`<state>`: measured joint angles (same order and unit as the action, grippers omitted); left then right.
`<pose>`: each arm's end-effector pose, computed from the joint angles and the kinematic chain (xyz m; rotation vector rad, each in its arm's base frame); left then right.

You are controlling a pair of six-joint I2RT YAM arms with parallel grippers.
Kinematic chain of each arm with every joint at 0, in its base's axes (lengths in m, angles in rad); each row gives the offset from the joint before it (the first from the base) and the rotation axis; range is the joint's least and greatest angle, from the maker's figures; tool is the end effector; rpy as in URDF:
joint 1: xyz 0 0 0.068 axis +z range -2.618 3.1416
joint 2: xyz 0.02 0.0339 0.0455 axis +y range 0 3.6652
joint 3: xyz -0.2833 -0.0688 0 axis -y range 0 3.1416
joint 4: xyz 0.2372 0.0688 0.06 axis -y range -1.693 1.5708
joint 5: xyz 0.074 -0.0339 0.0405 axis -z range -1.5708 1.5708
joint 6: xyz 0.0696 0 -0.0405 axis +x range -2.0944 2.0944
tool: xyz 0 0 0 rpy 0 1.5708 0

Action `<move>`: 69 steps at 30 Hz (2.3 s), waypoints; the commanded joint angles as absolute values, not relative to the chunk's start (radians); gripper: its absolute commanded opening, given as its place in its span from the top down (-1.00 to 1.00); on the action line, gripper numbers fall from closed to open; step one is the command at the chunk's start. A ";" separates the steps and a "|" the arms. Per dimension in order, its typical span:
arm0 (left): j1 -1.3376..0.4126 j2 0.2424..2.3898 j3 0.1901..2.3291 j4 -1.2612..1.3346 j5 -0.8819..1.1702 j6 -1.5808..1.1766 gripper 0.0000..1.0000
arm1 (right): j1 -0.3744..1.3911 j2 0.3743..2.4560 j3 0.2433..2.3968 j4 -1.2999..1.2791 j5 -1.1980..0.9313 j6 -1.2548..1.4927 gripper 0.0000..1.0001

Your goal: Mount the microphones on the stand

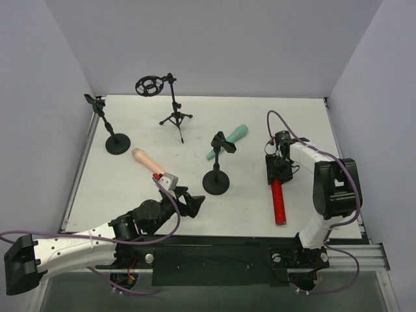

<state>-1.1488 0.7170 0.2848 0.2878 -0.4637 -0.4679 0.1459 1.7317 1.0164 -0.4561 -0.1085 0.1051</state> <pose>0.1029 -0.1531 0.2352 0.2447 1.7496 -0.8006 0.3348 0.0568 0.1509 -0.0863 2.7496 0.2179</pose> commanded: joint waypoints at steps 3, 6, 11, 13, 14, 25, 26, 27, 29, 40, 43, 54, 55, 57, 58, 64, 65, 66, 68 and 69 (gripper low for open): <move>-1.137 0.672 0.279 0.331 -0.443 -0.500 -0.84 | 0.147 1.681 1.029 -0.496 -0.144 0.087 0.61; -1.115 0.660 0.282 0.325 -0.396 -0.505 -0.83 | 0.137 1.643 1.014 -0.486 -0.216 0.075 0.75; -1.004 0.643 0.330 0.246 -0.249 -0.512 -0.83 | 0.101 1.565 1.023 -0.509 -0.366 0.008 0.87; -0.945 0.637 0.366 0.195 -0.158 -0.497 -0.83 | 0.083 1.534 1.026 -0.523 -0.418 -0.047 0.88; -0.924 0.635 0.379 0.177 -0.099 -0.482 -0.83 | 0.078 1.523 1.028 -0.532 -0.431 -0.066 0.89; -0.828 0.719 0.662 -0.107 0.069 -0.262 -0.82 | 0.046 1.269 1.104 -0.567 -0.618 -0.273 0.93; -0.827 0.744 0.705 -0.129 0.072 -0.221 -0.82 | 0.046 1.249 1.117 -0.583 -0.621 -0.282 0.93; -0.825 0.758 0.724 -0.167 0.077 -0.180 -0.82 | 0.046 1.241 1.150 -0.592 -0.630 -0.302 0.93; -0.821 0.794 0.790 -0.222 0.092 -0.112 -0.81 | 0.046 1.213 1.198 -0.620 -0.649 -0.336 0.92; -0.755 0.945 1.034 -0.353 0.329 0.354 -0.75 | 0.061 1.115 1.319 -0.699 -0.946 -0.461 0.93; -0.732 0.985 1.054 -0.333 0.425 0.516 -0.73 | 0.064 1.100 1.296 -0.713 -1.014 -0.497 0.94; -0.560 1.282 1.321 -0.281 0.833 0.535 -0.76 | 0.098 1.081 1.230 -0.713 -1.083 -0.554 0.95; -0.560 1.295 1.353 -0.300 0.847 0.541 -0.77 | 0.100 1.078 1.229 -0.713 -1.086 -0.557 0.95; -0.557 1.339 1.390 -0.327 0.879 0.567 -0.78 | 0.101 1.072 1.224 -0.712 -1.086 -0.557 0.95; -0.557 1.366 1.416 -0.334 0.882 0.580 -0.79 | 0.101 1.071 1.223 -0.713 -1.088 -0.558 0.95; -0.548 1.474 1.534 -0.422 0.946 0.641 -0.81 | 0.103 1.069 1.215 -0.713 -1.101 -0.560 0.94; -0.546 1.485 1.543 -0.445 0.959 0.659 -0.80 | 0.103 1.071 1.215 -0.713 -1.101 -0.560 0.95; -0.546 1.505 1.563 -0.452 0.962 0.664 -0.80 | 0.103 1.069 1.216 -0.713 -1.100 -0.561 0.95; -0.546 1.532 1.595 -0.506 0.972 0.681 -0.81 | 0.103 1.069 1.213 -0.713 -1.101 -0.561 0.95; -0.545 1.542 1.606 -0.517 0.980 0.692 -0.81 | 0.103 1.071 1.213 -0.713 -1.100 -0.561 0.95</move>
